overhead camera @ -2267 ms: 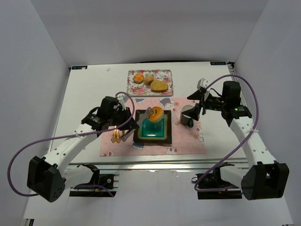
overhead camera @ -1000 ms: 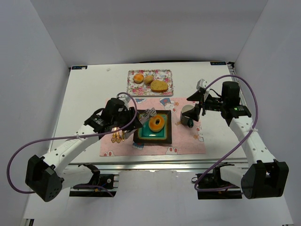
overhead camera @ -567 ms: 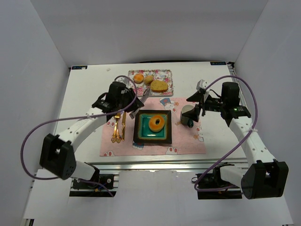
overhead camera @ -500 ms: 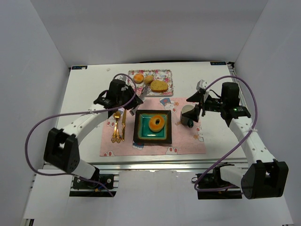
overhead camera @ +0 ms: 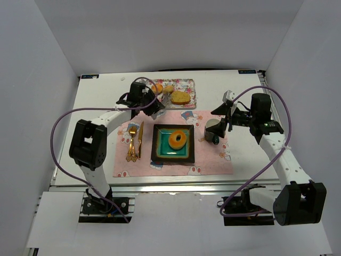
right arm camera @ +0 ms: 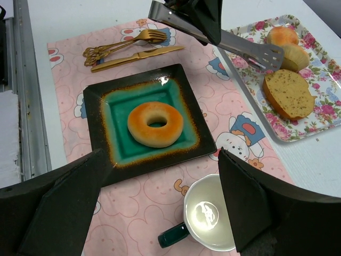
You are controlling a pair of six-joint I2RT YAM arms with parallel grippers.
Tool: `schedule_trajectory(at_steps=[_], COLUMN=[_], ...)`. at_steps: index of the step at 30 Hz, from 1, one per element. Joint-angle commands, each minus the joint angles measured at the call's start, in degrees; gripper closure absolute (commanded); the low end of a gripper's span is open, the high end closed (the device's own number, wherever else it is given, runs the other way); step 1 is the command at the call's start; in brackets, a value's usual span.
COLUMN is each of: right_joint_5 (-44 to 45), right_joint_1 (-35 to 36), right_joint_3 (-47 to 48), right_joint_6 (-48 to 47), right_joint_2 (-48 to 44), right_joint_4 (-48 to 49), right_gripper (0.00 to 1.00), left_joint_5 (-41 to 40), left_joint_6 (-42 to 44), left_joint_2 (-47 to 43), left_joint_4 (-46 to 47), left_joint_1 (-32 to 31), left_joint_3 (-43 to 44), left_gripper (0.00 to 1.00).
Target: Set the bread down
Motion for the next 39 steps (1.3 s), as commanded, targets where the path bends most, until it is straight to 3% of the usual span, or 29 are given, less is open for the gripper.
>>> schedule_trajectory(at_steps=[1, 23, 31, 36, 39], right_joint_5=[-1.1, -1.1, -1.0, -1.1, -0.7], right_joint_1=[-0.3, -0.4, -0.4, -0.5, -0.6], right_joint_3=[-0.9, -0.7, -0.5, -0.2, 0.0], right_joint_6=[0.7, 1.4, 1.4, 1.2, 0.4], right_joint_2=[-1.1, -1.0, -1.4, -1.9, -2.7], right_joint_4=[2.3, 3.0, 2.7, 2.2, 1.4], right_gripper=[0.11, 0.11, 0.11, 0.11, 0.11], left_joint_5=[1.8, 5.9, 8.8, 9.2, 9.0], left_joint_6=[1.1, 2.3, 0.6, -0.4, -0.6], left_joint_2=[-0.3, 4.7, 2.5, -2.0, -4.9], left_joint_4=[1.6, 0.7, 4.0, 5.6, 5.1], left_joint_1=[0.0, 0.0, 0.0, 0.0, 0.1], left_joint_3=[2.8, 5.4, 3.6, 3.1, 3.2], left_gripper=[0.52, 0.54, 0.89, 0.99, 1.00])
